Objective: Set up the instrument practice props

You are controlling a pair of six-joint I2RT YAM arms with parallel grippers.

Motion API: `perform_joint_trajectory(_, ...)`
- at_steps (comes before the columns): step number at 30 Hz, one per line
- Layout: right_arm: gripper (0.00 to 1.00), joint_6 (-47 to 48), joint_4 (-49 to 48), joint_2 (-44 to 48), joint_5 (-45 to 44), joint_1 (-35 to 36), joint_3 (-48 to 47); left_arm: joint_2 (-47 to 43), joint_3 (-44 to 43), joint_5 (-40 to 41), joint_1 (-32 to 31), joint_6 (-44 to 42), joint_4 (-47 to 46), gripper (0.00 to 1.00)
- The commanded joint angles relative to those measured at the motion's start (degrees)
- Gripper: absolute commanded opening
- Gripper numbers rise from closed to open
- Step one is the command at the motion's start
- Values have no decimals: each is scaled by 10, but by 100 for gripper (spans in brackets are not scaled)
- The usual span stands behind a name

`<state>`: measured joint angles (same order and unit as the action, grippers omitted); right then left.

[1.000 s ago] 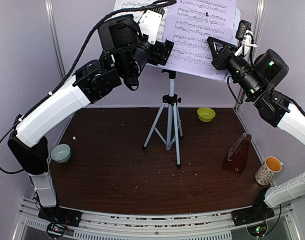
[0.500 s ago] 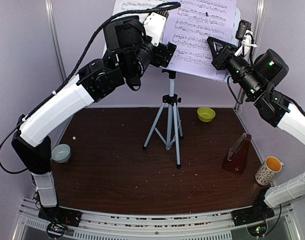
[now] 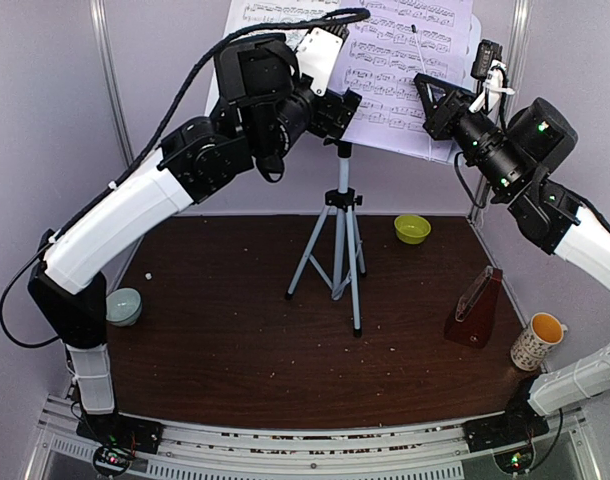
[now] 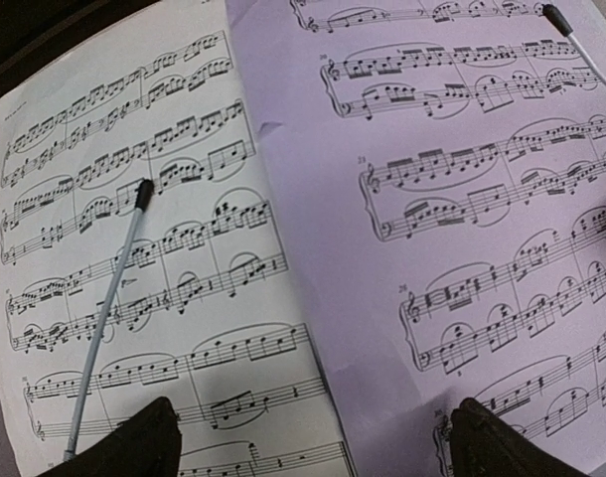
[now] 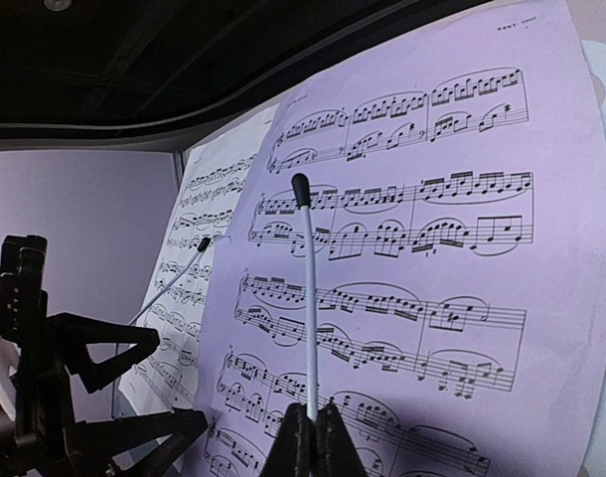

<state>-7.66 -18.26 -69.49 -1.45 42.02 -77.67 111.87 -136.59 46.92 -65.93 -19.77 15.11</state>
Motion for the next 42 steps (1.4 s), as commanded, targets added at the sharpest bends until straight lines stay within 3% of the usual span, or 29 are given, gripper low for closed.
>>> perform_joint_trajectory(1, 0, 6, -24, 14, 15, 3, 1, 13, -25, -19, 4, 6, -6, 97)
perform_joint_trajectory(14, 0, 5, -23, 11, 18, 4, -2, 35, -47, -37, 13, 13, 9, 94)
perform_joint_trajectory(32, 0, 8, -23, 4, 21, 8, -7, 56, -90, -148, 13, 39, 21, 93)
perform_joint_trajectory(42, 0, 16, -22, 6, 16, 8, -5, -99, 79, -236, 13, 130, -50, 98)
